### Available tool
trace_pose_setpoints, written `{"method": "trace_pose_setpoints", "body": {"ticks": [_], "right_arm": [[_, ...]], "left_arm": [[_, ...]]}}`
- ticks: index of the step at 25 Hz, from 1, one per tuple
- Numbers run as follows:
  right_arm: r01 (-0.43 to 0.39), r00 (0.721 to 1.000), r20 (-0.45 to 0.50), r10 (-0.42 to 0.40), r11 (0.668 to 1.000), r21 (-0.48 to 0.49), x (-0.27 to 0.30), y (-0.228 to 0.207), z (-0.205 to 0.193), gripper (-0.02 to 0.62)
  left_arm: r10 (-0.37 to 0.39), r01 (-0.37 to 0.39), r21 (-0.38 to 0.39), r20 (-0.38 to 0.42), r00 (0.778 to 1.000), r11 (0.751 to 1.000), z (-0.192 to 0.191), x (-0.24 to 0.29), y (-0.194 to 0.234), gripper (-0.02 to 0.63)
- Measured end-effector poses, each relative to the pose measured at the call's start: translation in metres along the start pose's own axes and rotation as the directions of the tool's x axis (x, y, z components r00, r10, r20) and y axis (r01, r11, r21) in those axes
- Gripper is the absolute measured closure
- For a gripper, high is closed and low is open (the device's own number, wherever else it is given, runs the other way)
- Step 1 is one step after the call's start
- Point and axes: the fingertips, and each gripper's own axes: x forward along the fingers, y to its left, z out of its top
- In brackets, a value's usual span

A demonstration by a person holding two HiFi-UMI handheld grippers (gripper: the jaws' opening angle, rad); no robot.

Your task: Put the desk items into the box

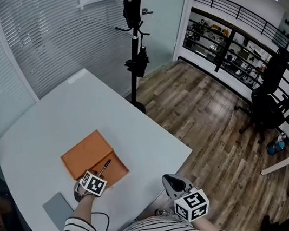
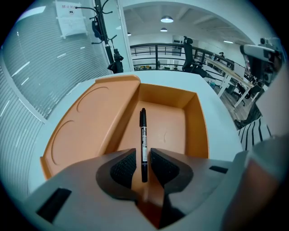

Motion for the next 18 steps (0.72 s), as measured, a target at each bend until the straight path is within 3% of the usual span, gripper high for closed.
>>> {"method": "trace_pose_setpoints", "body": {"ticks": [2,9,14,18], "right_arm": [[0.0,1.0,0.001,0.0,1.0,0.0,-0.001,-0.001,-0.001,0.568],[-0.028,1.0,0.001,0.028,1.0,-0.009,-0.004,0.0,-0.002,0.568],[-0.084,0.996,-0.003,0.084,0.996,-0.032,-0.004,0.009,-0.001,0.568],[-0.128,0.992,-0.014,0.127,0.99,-0.052,-0.005,0.013,-0.003,0.568]], "left_arm": [[0.008,-0.008,-0.002,0.014,1.0,1.0,0.0,-0.002,0.001,0.493],[0.059,-0.055,-0.04,0.106,0.993,0.998,0.006,-0.025,0.003,0.471],[0.149,-0.123,-0.129,0.224,0.963,0.984,0.009,-0.058,0.006,0.472],[0.221,-0.155,-0.227,0.304,0.927,0.961,0.005,-0.087,0.005,0.482]]}}
